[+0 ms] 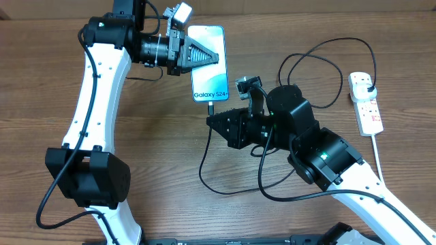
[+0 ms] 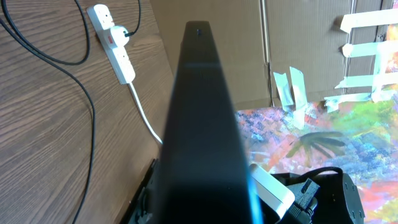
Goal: Plug charger to phone and switch on socket
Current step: 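Align the phone's bottom port over the plug, holding both grippers steady, then press the phone down onto the USB-C plug with the left gripper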
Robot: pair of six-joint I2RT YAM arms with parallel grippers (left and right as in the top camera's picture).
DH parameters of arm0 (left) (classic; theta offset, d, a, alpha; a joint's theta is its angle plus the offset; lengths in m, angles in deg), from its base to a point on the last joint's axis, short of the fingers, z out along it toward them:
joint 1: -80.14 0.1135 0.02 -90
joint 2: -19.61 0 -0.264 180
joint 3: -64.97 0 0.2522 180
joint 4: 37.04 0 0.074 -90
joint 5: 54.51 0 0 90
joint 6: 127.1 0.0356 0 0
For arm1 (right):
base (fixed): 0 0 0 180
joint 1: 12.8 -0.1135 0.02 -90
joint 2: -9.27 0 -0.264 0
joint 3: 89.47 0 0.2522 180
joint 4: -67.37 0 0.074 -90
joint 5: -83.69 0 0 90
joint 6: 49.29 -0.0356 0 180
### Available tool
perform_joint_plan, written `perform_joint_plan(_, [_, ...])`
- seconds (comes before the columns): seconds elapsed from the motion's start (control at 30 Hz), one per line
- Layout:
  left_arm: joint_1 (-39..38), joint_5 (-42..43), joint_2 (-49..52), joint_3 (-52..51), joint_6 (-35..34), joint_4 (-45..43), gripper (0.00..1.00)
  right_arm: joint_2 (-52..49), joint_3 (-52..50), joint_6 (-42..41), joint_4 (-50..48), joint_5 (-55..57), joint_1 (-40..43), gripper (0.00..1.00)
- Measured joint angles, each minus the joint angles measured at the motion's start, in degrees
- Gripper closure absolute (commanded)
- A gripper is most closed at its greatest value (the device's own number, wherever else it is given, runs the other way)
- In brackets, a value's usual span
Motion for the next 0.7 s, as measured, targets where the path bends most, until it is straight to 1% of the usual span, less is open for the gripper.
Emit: perform_joint_plan(0.7, [0.0, 0.0, 0.0, 0.0, -1.53, -0.02, 0.96, 0.0, 0.0, -0.02, 0.02, 0.39, 0.02, 0.96])
